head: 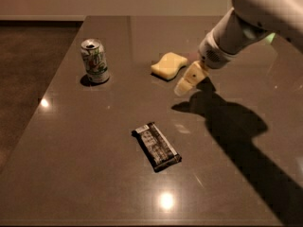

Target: Move sponge near rxbar chocolate

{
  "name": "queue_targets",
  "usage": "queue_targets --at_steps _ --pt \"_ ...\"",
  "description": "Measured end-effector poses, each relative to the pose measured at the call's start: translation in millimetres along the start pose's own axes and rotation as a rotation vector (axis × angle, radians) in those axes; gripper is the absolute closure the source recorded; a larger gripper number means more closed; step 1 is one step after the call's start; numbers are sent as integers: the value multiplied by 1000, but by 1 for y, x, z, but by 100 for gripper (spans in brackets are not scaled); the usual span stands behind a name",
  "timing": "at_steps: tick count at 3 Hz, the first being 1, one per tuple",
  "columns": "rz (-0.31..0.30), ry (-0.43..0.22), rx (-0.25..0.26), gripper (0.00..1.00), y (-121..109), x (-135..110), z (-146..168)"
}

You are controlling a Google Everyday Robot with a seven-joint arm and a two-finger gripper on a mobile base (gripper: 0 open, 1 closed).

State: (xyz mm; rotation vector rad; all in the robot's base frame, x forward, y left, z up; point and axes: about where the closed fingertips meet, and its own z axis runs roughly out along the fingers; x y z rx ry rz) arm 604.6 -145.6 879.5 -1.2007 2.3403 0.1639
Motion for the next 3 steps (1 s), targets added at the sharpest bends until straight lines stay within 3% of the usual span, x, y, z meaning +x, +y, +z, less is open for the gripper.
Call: queue_targets --at_steps 1,3 --pt "74 -12 -8 0 -9 -21 35" --pt "154 -1 -28 0 -11 -49 80"
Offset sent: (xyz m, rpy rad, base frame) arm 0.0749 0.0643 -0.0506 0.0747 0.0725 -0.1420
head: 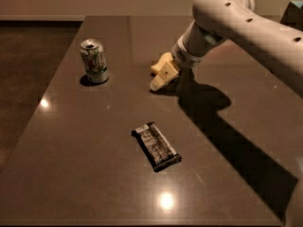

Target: Move sponge near rxbar chocolate

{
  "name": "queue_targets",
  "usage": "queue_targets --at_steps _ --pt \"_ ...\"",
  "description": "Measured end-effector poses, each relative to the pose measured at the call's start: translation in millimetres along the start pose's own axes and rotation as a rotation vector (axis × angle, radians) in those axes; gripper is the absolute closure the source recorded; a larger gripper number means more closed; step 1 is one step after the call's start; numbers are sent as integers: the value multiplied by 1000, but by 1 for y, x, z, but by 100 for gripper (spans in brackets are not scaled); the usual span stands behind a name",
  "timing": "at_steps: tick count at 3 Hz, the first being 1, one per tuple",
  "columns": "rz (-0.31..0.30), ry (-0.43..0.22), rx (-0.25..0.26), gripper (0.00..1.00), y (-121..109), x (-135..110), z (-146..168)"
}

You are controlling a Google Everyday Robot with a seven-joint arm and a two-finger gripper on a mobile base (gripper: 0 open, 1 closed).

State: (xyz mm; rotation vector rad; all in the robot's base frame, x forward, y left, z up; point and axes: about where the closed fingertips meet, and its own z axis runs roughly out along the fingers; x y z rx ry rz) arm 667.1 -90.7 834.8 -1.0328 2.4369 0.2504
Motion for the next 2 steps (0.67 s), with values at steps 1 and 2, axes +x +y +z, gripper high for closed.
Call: queue_targets --at_steps 1,2 --pt "19 -10 -14 16 3 -9 6" --pt "4 -37 -35 41 9 -15 -1"
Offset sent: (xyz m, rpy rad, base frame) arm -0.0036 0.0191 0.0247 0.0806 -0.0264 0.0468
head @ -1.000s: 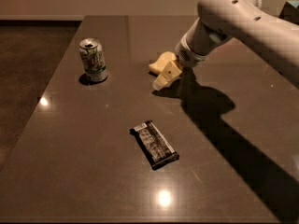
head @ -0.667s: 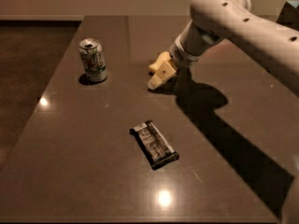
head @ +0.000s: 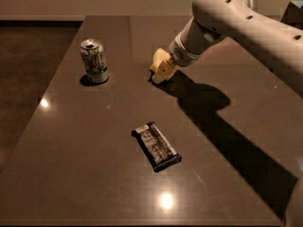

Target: Move sponge near rxbar chocolate

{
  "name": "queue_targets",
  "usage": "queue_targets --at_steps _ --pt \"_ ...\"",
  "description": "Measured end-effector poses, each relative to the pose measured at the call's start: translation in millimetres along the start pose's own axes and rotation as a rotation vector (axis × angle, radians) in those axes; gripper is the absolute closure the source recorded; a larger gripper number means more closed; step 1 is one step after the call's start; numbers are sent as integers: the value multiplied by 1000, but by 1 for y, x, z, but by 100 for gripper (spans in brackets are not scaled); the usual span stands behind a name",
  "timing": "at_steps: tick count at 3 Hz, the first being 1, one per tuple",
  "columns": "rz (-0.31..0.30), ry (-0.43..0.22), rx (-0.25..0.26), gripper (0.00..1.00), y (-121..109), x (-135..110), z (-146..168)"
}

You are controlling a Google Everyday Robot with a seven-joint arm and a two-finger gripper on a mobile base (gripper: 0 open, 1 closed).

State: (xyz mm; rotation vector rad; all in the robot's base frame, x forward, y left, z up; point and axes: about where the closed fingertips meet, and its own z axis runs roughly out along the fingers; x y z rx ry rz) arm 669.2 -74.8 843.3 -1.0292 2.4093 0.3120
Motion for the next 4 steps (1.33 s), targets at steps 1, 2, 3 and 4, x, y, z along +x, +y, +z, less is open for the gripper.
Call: queue_targets --at_steps 1,2,3,4 --pt "-60 -12 -32 64 20 8 -19" --pt "-151 -5 -70 87 50 24 -44" --pt "-256 30 -147 100 91 51 -70" --pt "-311 58 -202 100 114 64 -80"
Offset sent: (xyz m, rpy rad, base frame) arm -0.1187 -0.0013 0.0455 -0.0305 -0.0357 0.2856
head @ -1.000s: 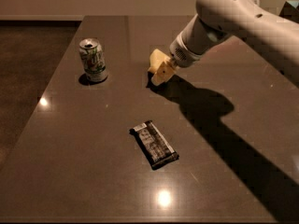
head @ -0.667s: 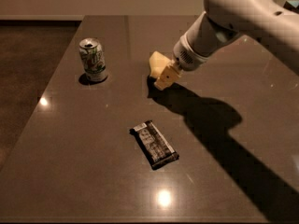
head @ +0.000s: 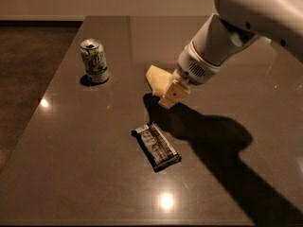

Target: Move sponge near rxbar chocolate

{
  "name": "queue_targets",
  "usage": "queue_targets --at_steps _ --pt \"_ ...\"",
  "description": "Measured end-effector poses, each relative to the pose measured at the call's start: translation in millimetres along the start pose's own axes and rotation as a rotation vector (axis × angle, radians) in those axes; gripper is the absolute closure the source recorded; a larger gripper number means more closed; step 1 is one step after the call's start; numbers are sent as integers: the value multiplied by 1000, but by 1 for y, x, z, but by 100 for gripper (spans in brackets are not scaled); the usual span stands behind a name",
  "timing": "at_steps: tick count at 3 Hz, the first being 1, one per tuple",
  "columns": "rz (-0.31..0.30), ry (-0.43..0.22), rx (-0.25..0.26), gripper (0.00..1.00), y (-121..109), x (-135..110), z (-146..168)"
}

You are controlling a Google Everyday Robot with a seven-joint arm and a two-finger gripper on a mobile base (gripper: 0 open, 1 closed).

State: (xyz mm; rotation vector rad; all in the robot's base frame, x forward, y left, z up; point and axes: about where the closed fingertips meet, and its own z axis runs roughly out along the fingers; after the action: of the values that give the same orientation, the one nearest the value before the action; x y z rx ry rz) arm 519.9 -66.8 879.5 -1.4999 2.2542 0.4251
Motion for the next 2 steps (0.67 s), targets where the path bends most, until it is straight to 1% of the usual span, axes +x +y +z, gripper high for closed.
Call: queue_targets --at_steps 1,2 --pt "-46 21 -68 82 26 3 -4" --pt "-90 28 -134 58 50 2 -3"
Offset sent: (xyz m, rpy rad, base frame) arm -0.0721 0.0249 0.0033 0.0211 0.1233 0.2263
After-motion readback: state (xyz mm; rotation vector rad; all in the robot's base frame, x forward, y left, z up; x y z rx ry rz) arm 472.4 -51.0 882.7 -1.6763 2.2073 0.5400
